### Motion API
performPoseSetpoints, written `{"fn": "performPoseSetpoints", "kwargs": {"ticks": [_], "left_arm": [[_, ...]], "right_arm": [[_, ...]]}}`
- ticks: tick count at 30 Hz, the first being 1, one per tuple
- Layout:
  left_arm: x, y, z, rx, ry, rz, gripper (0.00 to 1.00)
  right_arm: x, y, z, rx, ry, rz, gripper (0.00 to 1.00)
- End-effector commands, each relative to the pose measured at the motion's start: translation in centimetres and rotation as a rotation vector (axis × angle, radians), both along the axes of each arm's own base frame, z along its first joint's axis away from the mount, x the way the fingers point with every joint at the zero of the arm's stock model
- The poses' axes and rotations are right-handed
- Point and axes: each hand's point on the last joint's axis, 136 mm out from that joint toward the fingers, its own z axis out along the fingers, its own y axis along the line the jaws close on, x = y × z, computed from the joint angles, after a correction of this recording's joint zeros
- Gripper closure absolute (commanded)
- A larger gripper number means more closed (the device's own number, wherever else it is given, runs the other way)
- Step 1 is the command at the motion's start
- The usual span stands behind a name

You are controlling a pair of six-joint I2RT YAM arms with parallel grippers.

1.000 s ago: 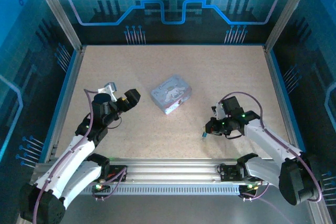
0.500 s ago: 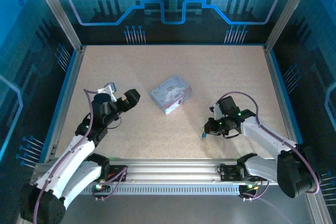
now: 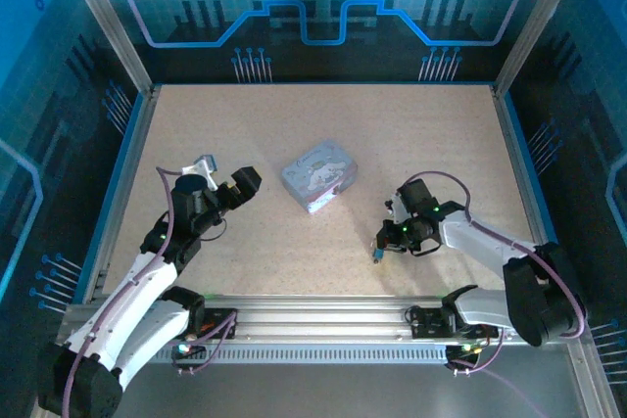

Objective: Unlock the padlock with the key

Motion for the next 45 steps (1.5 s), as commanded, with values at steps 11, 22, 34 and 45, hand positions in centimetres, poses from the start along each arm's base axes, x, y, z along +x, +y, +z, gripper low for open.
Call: {"fn": "performPoseSetpoints", "kwargs": {"ticks": [11,22,34,45], "left_arm": [[-0.2,0.2,-0.6,0.001,0.011,0.002,0.01],[-0.2,0.2,-0.7,0.005,0.014,0.0,0.01],[-0.2,0.2,-0.4,0.008,0.013,-0.002,0.01],[-0.3,0.2,0.3,0.024,0.011,-0.011,0.01]], "right_arm": [[1.2,0.8,-0.4,-0.025,-0.014,0.016,0.97],[1.3,0.9,-1.1,-0.048,0.003,0.019,0.95],[1.3,0.8,-1.1,-0.056,0.004,0.017,0.88],[1.6,0.6,0.1,-0.069,-0.03,0.026,0.8]]}}
